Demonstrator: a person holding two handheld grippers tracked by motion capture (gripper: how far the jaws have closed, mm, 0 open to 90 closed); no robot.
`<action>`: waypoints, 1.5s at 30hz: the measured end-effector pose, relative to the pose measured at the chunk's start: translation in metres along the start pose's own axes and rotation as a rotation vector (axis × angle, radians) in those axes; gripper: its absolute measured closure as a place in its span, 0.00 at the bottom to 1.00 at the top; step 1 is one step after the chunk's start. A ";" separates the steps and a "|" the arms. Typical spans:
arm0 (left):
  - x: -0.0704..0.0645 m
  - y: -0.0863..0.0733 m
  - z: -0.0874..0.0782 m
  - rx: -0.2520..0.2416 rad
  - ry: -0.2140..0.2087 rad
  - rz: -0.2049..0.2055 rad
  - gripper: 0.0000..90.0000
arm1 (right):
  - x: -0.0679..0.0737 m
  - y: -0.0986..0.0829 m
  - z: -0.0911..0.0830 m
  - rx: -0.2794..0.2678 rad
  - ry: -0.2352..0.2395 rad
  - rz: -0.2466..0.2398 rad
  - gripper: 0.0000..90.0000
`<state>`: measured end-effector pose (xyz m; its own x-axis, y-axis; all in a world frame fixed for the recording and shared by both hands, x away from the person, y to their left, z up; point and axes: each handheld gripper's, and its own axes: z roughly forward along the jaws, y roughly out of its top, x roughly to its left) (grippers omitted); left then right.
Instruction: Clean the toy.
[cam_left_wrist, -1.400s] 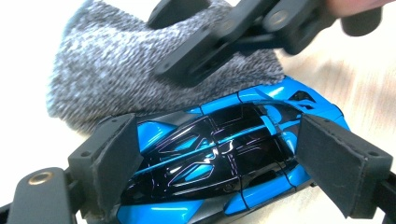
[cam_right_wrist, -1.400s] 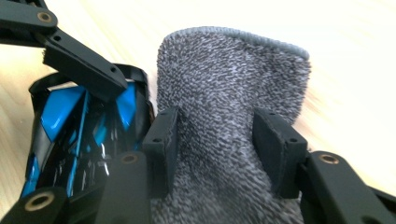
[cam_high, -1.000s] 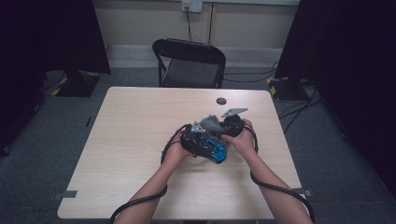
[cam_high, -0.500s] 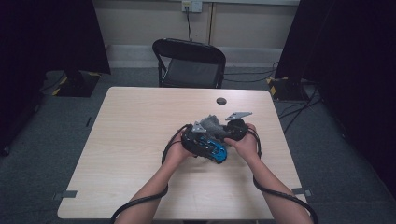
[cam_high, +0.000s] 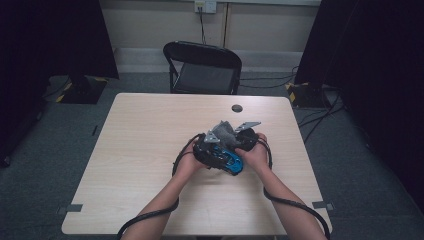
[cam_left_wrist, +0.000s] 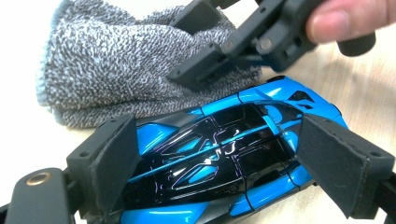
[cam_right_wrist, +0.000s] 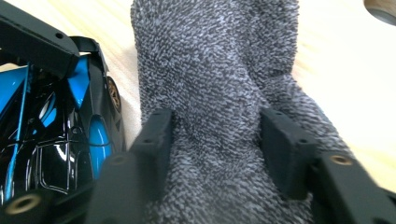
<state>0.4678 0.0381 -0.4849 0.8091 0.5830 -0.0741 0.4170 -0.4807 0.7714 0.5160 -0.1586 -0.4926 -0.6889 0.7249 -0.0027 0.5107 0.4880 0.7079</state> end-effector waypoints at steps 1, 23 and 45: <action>0.000 0.000 0.000 0.003 -0.002 0.001 0.14 | -0.004 0.002 -0.001 0.000 0.037 -0.022 0.69; 0.001 0.000 0.000 -0.006 -0.006 -0.007 0.14 | -0.007 0.021 0.004 -0.050 0.075 0.060 0.46; 0.001 0.000 0.001 -0.015 -0.001 -0.029 0.16 | 0.007 0.020 0.019 0.012 0.180 -0.060 0.87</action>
<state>0.4688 0.0386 -0.4857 0.7969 0.5962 -0.0971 0.4342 -0.4537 0.7782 0.5309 -0.1343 -0.4921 -0.7984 0.5964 0.0824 0.4715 0.5343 0.7015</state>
